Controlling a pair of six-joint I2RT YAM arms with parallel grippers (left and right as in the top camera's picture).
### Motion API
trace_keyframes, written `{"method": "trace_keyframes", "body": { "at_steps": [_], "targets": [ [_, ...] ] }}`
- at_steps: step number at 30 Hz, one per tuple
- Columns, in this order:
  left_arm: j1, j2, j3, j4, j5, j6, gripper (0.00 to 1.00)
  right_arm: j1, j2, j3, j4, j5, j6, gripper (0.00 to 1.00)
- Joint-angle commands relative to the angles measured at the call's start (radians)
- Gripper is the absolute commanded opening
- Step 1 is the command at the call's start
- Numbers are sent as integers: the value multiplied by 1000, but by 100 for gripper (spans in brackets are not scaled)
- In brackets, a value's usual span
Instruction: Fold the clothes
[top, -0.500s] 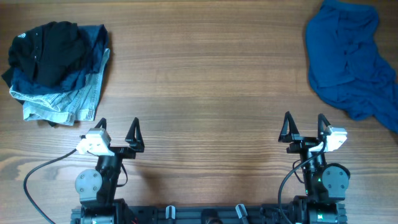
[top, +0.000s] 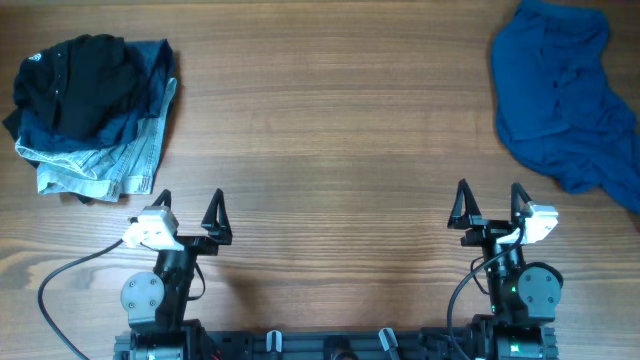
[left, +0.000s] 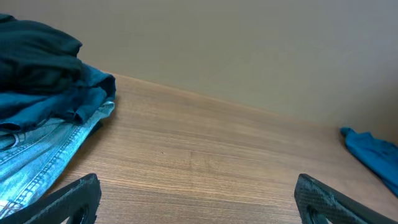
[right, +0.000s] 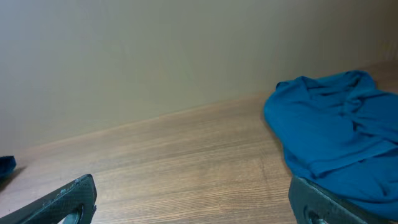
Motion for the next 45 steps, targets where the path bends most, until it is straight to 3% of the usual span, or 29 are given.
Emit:
{"method": "trace_keyframes", "body": {
  "at_steps": [1, 34, 38, 41, 45],
  "targets": [
    [-6, -5, -6, -1, 8, -8, 100, 5, -2, -1, 3, 10, 8, 100],
    [-6, -5, -6, 19, 5, -9, 100, 5, -2, -1, 3, 19, 6, 100],
    [-6, -5, -6, 38, 6, -9, 100, 5, -2, -1, 128, 18, 31, 100],
    [-6, -5, -6, 75, 88, -8, 100, 5, -2, 2, 253, -12, 48, 100],
    [-6, 1, 18, 163, 216, -9, 100, 5, 25, 82, 280, -11, -77, 100]
  ]
}}
